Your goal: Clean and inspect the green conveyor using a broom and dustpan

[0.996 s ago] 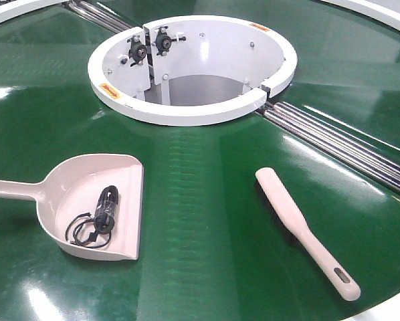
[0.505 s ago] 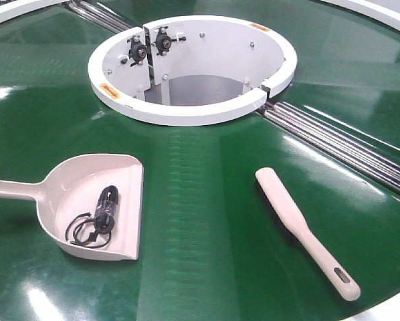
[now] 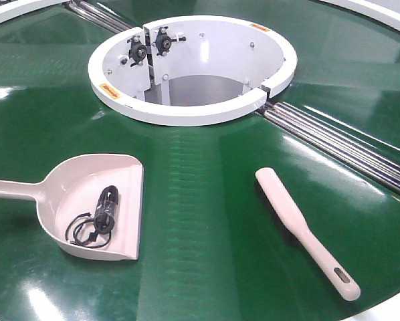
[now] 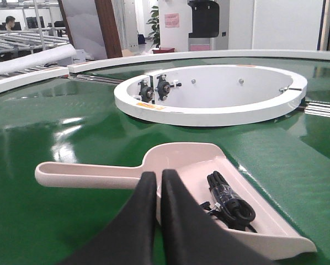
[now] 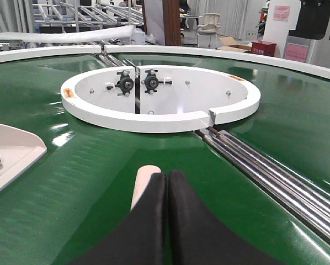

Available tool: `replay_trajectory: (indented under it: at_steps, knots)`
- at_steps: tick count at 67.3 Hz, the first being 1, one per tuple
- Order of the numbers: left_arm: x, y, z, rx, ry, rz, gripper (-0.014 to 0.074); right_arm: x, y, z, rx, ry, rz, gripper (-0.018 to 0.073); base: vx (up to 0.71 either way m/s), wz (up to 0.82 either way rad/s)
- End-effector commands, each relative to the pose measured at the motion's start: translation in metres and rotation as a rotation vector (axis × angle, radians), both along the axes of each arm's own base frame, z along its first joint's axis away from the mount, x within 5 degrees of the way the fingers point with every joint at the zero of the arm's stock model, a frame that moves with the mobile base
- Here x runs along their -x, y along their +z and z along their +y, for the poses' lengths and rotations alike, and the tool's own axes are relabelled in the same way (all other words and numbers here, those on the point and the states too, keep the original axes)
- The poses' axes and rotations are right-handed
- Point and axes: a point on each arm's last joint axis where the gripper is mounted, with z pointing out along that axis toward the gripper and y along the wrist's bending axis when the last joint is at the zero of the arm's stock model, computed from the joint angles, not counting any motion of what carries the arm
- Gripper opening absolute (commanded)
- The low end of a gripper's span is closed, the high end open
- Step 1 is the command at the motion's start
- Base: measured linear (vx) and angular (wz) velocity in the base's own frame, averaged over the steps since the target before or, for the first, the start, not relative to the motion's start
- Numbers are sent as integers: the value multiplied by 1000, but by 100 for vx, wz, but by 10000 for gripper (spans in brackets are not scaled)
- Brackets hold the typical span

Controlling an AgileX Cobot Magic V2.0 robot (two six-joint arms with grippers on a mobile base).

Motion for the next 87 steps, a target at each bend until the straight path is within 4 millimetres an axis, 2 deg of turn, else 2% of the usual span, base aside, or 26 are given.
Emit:
replay_trajectory:
  at_steps: [1, 74, 87]
  knots:
    - [0, -2, 0, 32, 0, -56, -7, -1, 15, 0, -16, -6, -89, -10, 0, 0]
    - [0, -1, 0, 33, 0, -62, -6, -1, 15, 0, -7, -8, -91, -10, 0, 0]
    - [0, -1, 0, 33, 0, -62, -6, -3, 15, -8, 27, -126, -90, -10, 0, 0]
